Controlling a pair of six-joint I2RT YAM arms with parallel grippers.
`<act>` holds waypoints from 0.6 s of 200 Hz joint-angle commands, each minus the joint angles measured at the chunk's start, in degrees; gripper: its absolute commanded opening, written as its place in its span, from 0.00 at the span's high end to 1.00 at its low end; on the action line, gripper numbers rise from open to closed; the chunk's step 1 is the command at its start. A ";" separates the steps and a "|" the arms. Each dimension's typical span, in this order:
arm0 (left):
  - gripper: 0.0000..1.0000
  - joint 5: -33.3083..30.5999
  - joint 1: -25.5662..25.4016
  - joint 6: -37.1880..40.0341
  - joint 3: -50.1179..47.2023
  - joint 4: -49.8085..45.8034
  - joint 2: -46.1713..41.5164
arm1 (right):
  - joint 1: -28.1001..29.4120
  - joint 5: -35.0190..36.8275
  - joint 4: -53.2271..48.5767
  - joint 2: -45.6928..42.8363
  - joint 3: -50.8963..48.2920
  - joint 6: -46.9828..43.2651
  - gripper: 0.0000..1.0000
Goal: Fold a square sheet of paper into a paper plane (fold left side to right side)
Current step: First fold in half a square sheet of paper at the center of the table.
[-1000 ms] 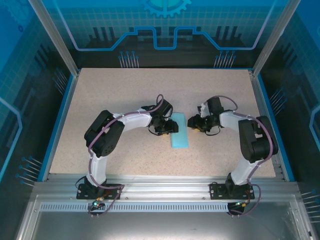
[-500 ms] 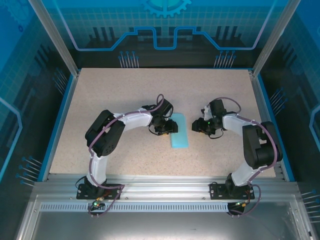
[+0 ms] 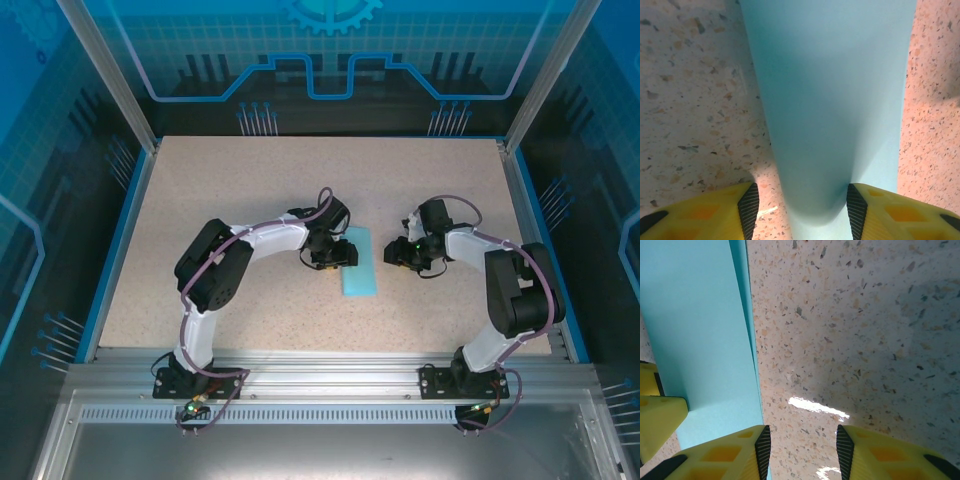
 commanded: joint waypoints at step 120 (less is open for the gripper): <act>0.46 0.62 -1.62 1.65 3.15 -4.72 4.08 | 0.08 -2.14 -1.44 0.63 -0.04 -0.60 0.58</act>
